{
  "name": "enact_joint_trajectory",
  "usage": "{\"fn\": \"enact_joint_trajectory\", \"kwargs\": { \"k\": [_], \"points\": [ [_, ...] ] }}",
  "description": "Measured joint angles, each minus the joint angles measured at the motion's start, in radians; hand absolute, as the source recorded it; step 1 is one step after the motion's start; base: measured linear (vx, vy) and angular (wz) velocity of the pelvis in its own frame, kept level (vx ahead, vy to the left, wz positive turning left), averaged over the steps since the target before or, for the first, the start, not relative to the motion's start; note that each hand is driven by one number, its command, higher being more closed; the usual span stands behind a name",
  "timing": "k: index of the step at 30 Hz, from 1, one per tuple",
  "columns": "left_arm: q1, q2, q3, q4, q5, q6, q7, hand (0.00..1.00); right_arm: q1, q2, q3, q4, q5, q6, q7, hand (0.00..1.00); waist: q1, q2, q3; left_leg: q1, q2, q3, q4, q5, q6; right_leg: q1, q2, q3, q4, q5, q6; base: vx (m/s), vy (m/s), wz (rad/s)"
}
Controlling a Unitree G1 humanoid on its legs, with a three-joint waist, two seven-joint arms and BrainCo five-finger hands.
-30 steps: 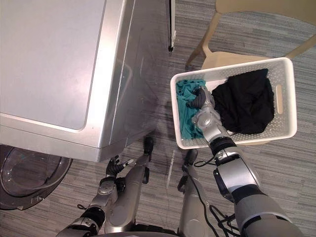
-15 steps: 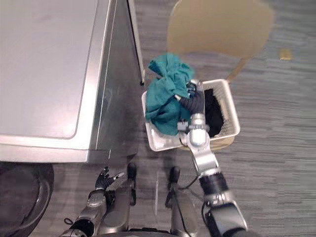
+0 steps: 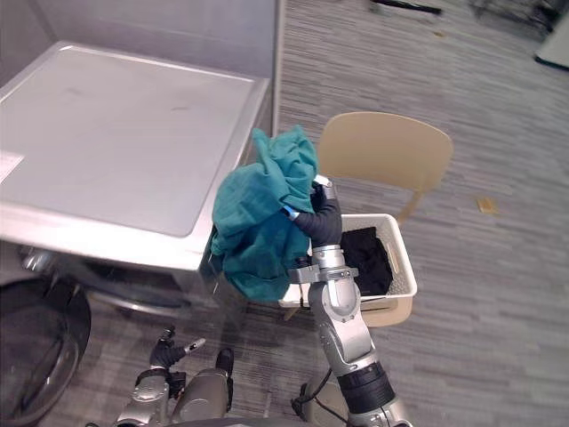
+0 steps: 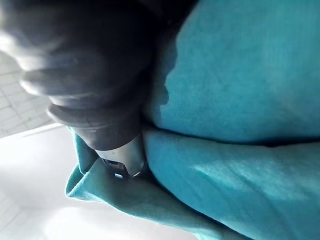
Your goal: Pick up the laundry basket with both hands and put the clothes into the washing machine.
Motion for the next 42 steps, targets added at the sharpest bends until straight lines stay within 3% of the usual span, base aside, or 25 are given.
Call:
{"fn": "enact_joint_trajectory", "kwargs": {
  "k": [2,3,4,5,6,8,10,11,13,17,21,27,28,34,35,42],
  "points": [
    [0.021,-0.019,-0.015,-0.081,-0.001,-0.004,0.006,0.00,-0.043,-0.012,0.000,0.023,-0.004,0.000,-0.006,1.00,0.014,0.039,0.005,-0.062,0.023,-0.042,-0.048,0.077,-0.021,0.011,0.025,-0.054,-0.138,-0.065,-0.035,-0.34,-0.258,0.44],
    [0.024,-0.044,-0.040,-0.136,-0.001,-0.008,0.015,0.00,-0.072,-0.032,-0.004,0.045,-0.004,-0.002,-0.010,1.00,0.020,0.086,0.025,-0.074,0.052,-0.068,-0.106,0.141,-0.021,0.022,0.058,-0.083,-0.203,-0.083,-0.050,-0.41,-0.259,0.40],
    [0.027,-0.076,-0.078,-0.183,-0.002,-0.012,0.017,0.00,-0.079,-0.062,-0.017,0.081,-0.004,-0.001,-0.021,1.00,0.020,0.160,0.039,-0.065,0.091,-0.082,-0.181,0.183,0.025,0.017,0.109,-0.123,-0.215,-0.052,-0.075,-0.52,-0.291,0.49],
    [0.029,-0.082,-0.106,-0.217,-0.001,-0.015,0.016,0.00,-0.080,-0.076,-0.023,0.106,-0.004,0.001,-0.028,1.00,0.021,0.179,0.042,-0.052,0.112,-0.058,-0.231,0.141,0.055,0.014,0.116,-0.142,-0.219,-0.038,-0.093,-0.55,-0.221,0.90],
    [0.027,-0.086,-0.147,-0.261,0.004,-0.022,0.014,0.00,-0.080,-0.096,-0.036,0.135,-0.006,0.009,-0.032,1.00,0.015,0.181,0.043,-0.048,0.119,0.020,-0.272,-0.010,0.126,0.010,0.093,-0.189,-0.253,-0.015,-0.122,-0.52,-0.157,1.04],
    [0.029,-0.090,-0.178,-0.371,0.024,-0.032,0.011,0.00,-0.096,-0.103,-0.055,0.145,-0.016,0.010,-0.032,1.00,0.001,0.165,0.043,-0.073,0.078,0.118,-0.201,0.015,0.085,-0.014,0.035,-0.254,-0.303,0.035,-0.151,-0.37,-0.103,1.07],
    [0.037,-0.082,-0.177,-0.516,0.045,-0.061,0.007,0.00,-0.099,-0.107,-0.051,0.144,-0.031,0.009,-0.023,1.00,-0.009,0.168,0.031,-0.056,0.056,0.207,0.014,0.003,0.081,-0.032,-0.002,-0.303,-0.381,0.129,-0.140,-0.27,-0.071,0.72],
    [0.039,-0.081,-0.177,-0.542,0.048,-0.070,0.007,0.00,-0.097,-0.110,-0.047,0.145,-0.036,0.010,-0.022,1.00,-0.007,0.170,0.031,-0.040,0.059,0.213,0.051,-0.003,0.083,-0.032,-0.002,-0.311,-0.392,0.139,-0.144,-0.24,-0.005,0.52],
    [0.037,-0.081,-0.197,-0.628,0.078,-0.101,0.003,0.00,-0.089,-0.114,-0.030,0.145,-0.041,0.010,-0.006,1.00,-0.011,0.185,0.017,0.103,0.088,0.241,0.102,-0.084,0.067,-0.029,0.000,-0.366,-0.425,0.171,-0.143,-0.17,0.034,0.62],
    [-0.001,-0.081,-0.286,-0.668,0.113,-0.117,-0.003,0.00,-0.078,-0.105,-0.025,0.144,-0.057,0.010,0.024,1.00,-0.034,0.209,-0.024,0.240,0.087,0.216,-0.193,-0.078,0.025,-0.029,0.004,-0.478,-0.440,0.197,-0.105,-0.08,0.109,0.91],
    [-0.020,-0.062,-0.365,-0.683,0.117,-0.117,-0.002,0.00,-0.052,-0.072,0.076,0.147,-0.063,0.020,0.071,1.00,-0.006,0.177,-0.048,0.275,0.052,0.181,-0.212,-0.078,0.020,0.020,-0.029,-0.498,-0.447,0.217,-0.076,-0.05,0.157,0.39],
    [-0.105,-0.066,-0.417,-0.683,0.127,-0.107,0.040,0.00,-0.052,-0.005,0.252,0.215,-0.050,0.031,0.120,1.00,-0.004,0.162,-0.110,0.291,0.025,0.155,-0.246,-0.064,0.033,0.055,-0.040,-0.500,-0.500,0.259,-0.056,-0.06,0.087,0.14],
    [-0.118,-0.064,-0.417,-0.681,0.143,-0.094,0.057,1.00,-0.051,-0.005,0.255,0.215,-0.032,0.036,0.126,1.00,-0.007,0.161,-0.111,0.292,0.024,0.154,-0.246,-0.059,0.030,0.060,-0.038,-0.498,-0.513,0.271,-0.055,-0.08,0.019,-0.03],
    [-0.137,-0.057,-0.451,-0.665,0.199,-0.047,0.108,1.00,-0.003,-0.033,0.269,0.215,0.048,0.021,0.134,1.00,-0.007,0.156,-0.129,0.292,0.038,0.153,-0.276,-0.037,0.013,0.061,-0.023,-0.492,-0.534,0.292,-0.065,-0.08,-0.016,-0.04],
    [-0.137,-0.049,-0.459,-0.659,0.200,-0.041,0.108,1.00,0.014,-0.045,0.277,0.215,0.063,0.017,0.136,0.00,-0.008,0.156,-0.142,0.294,0.043,0.153,-0.282,-0.036,0.012,0.061,-0.017,-0.490,-0.538,0.294,-0.067,-0.02,-0.050,-0.03],
    [-0.135,-0.037,-0.478,-0.634,0.199,-0.038,0.105,1.00,0.063,-0.090,0.285,0.207,0.093,-0.001,0.155,0.00,-0.010,0.157,-0.162,0.296,0.060,0.161,-0.283,-0.033,0.007,0.060,0.005,-0.480,-0.545,0.298,-0.076,0.01,-0.038,-0.06]
  ]
}}
